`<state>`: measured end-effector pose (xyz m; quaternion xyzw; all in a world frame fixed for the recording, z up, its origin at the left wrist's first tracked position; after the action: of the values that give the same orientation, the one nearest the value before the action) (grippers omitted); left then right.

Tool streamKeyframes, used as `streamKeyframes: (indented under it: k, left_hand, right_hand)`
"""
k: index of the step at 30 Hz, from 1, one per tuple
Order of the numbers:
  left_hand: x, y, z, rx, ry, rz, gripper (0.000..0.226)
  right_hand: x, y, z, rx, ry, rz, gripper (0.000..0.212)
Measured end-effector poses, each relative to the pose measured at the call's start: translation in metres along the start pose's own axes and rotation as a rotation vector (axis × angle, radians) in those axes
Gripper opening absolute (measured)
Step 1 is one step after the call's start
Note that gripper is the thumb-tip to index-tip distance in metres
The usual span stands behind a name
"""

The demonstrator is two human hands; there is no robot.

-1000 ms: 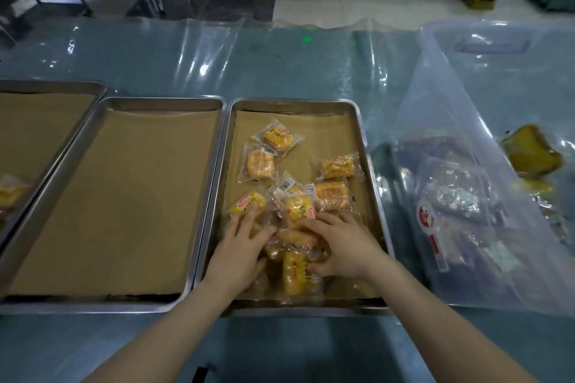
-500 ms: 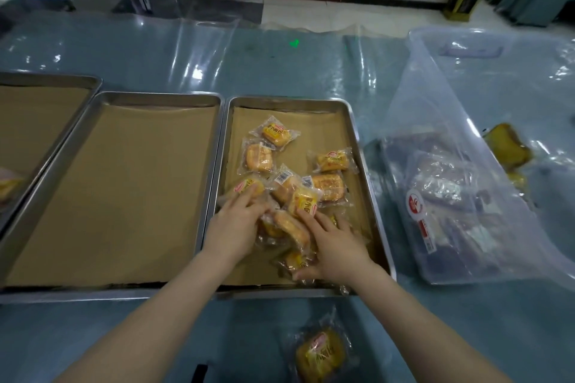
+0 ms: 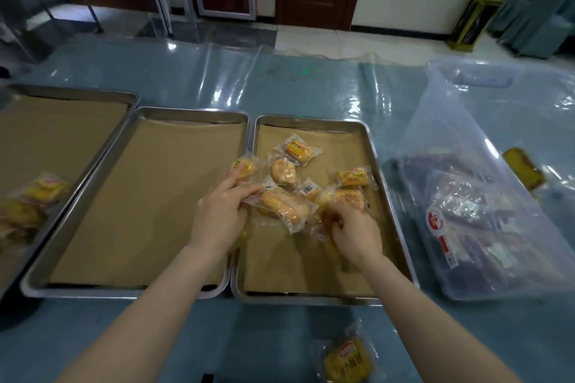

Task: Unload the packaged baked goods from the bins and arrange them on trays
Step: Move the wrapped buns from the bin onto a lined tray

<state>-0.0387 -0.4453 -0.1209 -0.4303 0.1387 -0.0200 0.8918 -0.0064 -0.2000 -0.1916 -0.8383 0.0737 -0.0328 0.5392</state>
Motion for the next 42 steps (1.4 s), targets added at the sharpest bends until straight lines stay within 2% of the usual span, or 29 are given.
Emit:
streamKeyframes:
  k: [3, 6, 12, 15, 19, 24, 26, 27, 29, 31, 34, 37, 42]
  left_hand:
    - [0.001, -0.036, -0.022, 0.034, -0.013, 0.096, 0.046]
    - [0.007, -0.083, -0.061, 0.037, -0.021, 0.175, 0.044]
    - [0.055, -0.199, -0.185, -0.073, -0.159, 0.303, 0.044]
    - [0.088, -0.248, -0.252, -0.096, -0.263, 0.328, 0.054]
    - [0.115, -0.301, -0.328, -0.134, -0.338, 0.343, 0.053]
    - [0.122, -0.330, -0.395, -0.229, -0.395, 0.364, 0.047]
    - [0.117, -0.329, -0.412, -0.307, -0.384, 0.341, 0.047]
    - [0.114, -0.322, -0.422, -0.333, -0.391, 0.265, 0.053]
    - [0.113, -0.296, -0.440, -0.342, -0.416, 0.009, 0.076]
    - [0.121, -0.277, -0.455, -0.307, -0.456, -0.177, 0.090]
    - [0.123, -0.278, -0.452, -0.254, -0.422, -0.168, 0.098]
    - [0.113, -0.286, -0.429, -0.258, -0.331, -0.107, 0.094]
    - [0.093, -0.276, -0.361, -0.135, -0.172, -0.043, 0.080]
  right_hand:
    - [-0.011, -0.015, -0.027, -0.085, 0.024, 0.065, 0.025]
    - [-0.022, -0.020, -0.084, -0.141, 0.012, 0.092, 0.032]
    - [-0.028, 0.023, -0.269, -0.439, -0.184, 0.037, 0.030]
    - [-0.024, 0.068, -0.360, -0.549, -0.233, -0.059, 0.030]
    - [-0.020, 0.126, -0.466, -0.600, -0.304, -0.185, 0.031]
    - [-0.018, 0.168, -0.561, -0.501, -0.383, -0.192, 0.030]
    - [-0.019, 0.181, -0.582, -0.457, -0.393, -0.205, 0.028]
    - [-0.019, 0.189, -0.588, -0.441, -0.394, -0.232, 0.026]
    - [-0.017, 0.210, -0.593, -0.348, -0.410, -0.350, 0.027]
    - [-0.009, 0.230, -0.591, -0.213, -0.461, -0.485, 0.043]
    - [0.000, 0.234, -0.583, -0.177, -0.538, -0.494, 0.054]
    - [0.000, 0.216, -0.573, -0.298, -0.541, -0.430, 0.048]
    - [0.009, 0.179, -0.537, -0.476, -0.515, -0.349, 0.041]
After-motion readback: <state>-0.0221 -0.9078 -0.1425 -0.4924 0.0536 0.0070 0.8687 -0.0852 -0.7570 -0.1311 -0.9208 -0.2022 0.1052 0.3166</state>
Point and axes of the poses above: each hand's wrist, its own x-axis away from the middle knuckle, its own y-axis out of the palm, z = x × y, the point moved 8 cm from there along -x, towards the middle knuckle, and after that the axes turned 1 degree about x, right-handed, at the moved point
